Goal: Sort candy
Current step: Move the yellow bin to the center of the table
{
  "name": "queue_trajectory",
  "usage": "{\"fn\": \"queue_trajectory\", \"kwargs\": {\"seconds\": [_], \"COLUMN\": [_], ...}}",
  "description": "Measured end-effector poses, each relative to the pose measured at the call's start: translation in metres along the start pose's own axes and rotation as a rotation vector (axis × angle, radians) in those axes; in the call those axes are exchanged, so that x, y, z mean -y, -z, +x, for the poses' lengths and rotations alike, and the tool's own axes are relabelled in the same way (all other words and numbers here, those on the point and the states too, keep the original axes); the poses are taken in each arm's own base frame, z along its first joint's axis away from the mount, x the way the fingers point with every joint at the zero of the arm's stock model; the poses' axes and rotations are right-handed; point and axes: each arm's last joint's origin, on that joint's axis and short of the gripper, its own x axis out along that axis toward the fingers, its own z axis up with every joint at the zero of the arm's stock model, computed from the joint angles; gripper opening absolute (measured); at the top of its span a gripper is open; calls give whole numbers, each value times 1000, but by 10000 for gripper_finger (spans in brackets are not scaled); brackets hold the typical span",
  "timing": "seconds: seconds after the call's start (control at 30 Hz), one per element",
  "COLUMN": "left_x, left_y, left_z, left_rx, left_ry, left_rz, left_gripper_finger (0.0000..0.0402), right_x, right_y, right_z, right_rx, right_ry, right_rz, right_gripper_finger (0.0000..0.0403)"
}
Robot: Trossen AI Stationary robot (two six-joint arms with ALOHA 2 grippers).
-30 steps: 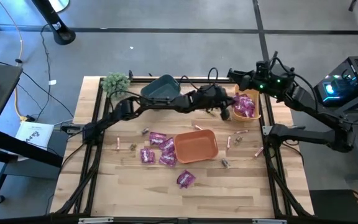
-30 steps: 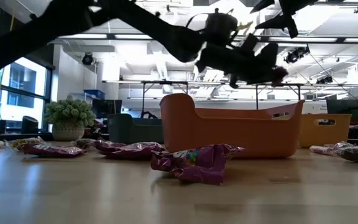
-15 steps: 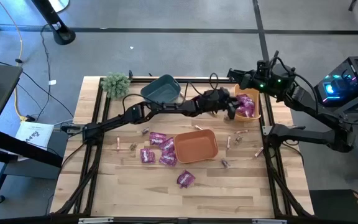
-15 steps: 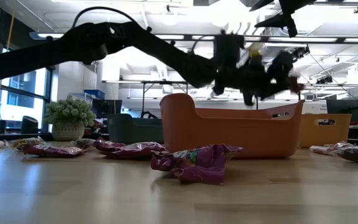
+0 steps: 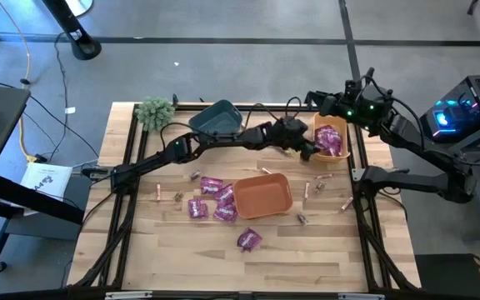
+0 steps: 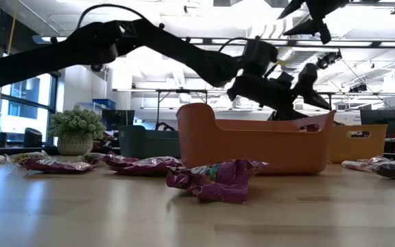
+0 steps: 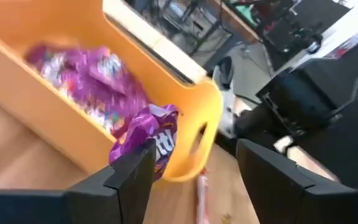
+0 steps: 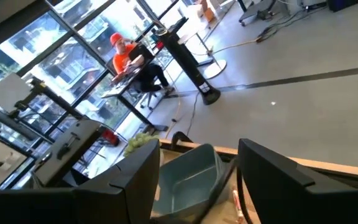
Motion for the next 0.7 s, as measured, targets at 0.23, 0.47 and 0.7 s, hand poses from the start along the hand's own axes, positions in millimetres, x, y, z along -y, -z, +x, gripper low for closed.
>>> {"fn": "queue_trajectory", "kwargs": {"seconds": [0.23,0.47,0.7], "left_x": [4,11,34], "left_y": [-38,-105,-146], "left_z": [-18,-69,-157], "left_rx": [-14,66,-161], "left_ry": [379,418,286], "left_rz": [-95,25,250], "left_gripper_finger": [207,197,176], "right_x": [5,6,23], "right_y": [6,3,15], "right_z": [1,0,-7], "right_rx": [-57,-7,-37], "right_ry": [46,94,386], "right_rz": [-35,-56,-13], "right_gripper_finger": [212,212,202]}}
